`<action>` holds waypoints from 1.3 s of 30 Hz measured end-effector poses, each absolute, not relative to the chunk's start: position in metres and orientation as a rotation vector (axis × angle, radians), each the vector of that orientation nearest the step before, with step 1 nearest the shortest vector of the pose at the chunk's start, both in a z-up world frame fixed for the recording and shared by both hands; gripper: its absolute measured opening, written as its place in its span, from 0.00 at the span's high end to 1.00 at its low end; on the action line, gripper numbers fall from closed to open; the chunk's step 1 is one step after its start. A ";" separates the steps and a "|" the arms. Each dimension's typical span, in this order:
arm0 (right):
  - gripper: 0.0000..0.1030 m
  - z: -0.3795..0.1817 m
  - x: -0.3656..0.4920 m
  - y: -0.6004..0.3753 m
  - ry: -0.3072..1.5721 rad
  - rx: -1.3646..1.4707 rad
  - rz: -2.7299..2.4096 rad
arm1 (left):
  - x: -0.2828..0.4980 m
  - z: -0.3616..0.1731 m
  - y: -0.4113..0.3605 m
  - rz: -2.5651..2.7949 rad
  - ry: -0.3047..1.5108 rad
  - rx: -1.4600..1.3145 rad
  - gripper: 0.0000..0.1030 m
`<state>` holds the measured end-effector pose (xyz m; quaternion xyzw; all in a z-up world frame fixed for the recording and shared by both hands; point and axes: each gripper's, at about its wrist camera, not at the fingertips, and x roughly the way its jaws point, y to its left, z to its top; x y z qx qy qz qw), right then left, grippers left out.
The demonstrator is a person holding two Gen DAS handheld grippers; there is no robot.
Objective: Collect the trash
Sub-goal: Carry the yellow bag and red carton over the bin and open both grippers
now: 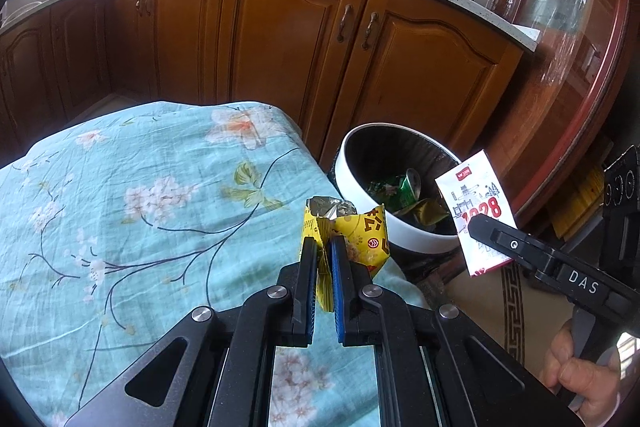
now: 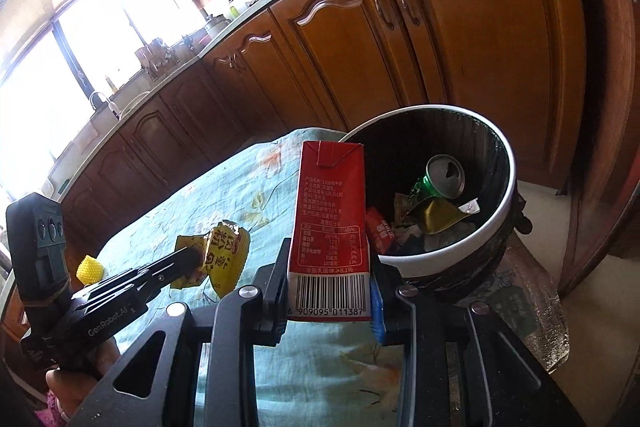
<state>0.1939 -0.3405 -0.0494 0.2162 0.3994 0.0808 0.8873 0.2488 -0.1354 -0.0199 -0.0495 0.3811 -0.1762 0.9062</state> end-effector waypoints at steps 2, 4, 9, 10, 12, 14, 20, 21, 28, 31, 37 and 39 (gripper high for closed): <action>0.69 -0.049 0.196 -0.348 0.826 0.452 0.155 | 0.253 -0.018 -0.141 -0.373 0.784 -0.097 0.95; 0.69 -0.048 0.197 -0.356 0.821 0.453 0.143 | 0.257 -0.016 -0.147 -0.381 0.779 -0.093 0.95; 0.69 -0.048 0.201 -0.374 0.815 0.454 0.109 | 0.268 -0.010 -0.163 -0.401 0.765 -0.076 0.95; 0.69 -0.048 0.201 -0.377 0.814 0.453 0.102 | 0.271 -0.009 -0.166 -0.406 0.762 -0.071 0.95; 0.69 -0.048 0.204 -0.382 0.812 0.450 0.090 | 0.276 -0.007 -0.174 -0.414 0.755 -0.061 0.95; 0.69 -0.048 0.207 -0.387 0.813 0.448 0.082 | 0.281 -0.006 -0.180 -0.420 0.751 -0.055 0.95; 0.69 -0.049 0.218 -0.397 0.815 0.434 0.064 | 0.296 -0.006 -0.195 -0.437 0.751 -0.037 0.95; 0.69 -0.050 0.219 -0.397 0.816 0.431 0.062 | 0.298 -0.007 -0.198 -0.437 0.751 -0.032 0.95; 0.69 -0.053 0.231 -0.401 0.827 0.415 0.051 | 0.311 -0.012 -0.212 -0.442 0.766 -0.010 0.95; 0.69 -0.055 0.236 -0.403 0.831 0.404 0.050 | 0.314 -0.013 -0.219 -0.441 0.770 -0.006 0.95; 0.69 -0.060 0.245 -0.402 0.848 0.390 0.050 | 0.323 -0.019 -0.228 -0.436 0.786 0.006 0.95; 0.69 -0.062 0.248 -0.402 0.855 0.386 0.050 | 0.325 -0.022 -0.231 -0.433 0.791 0.006 0.95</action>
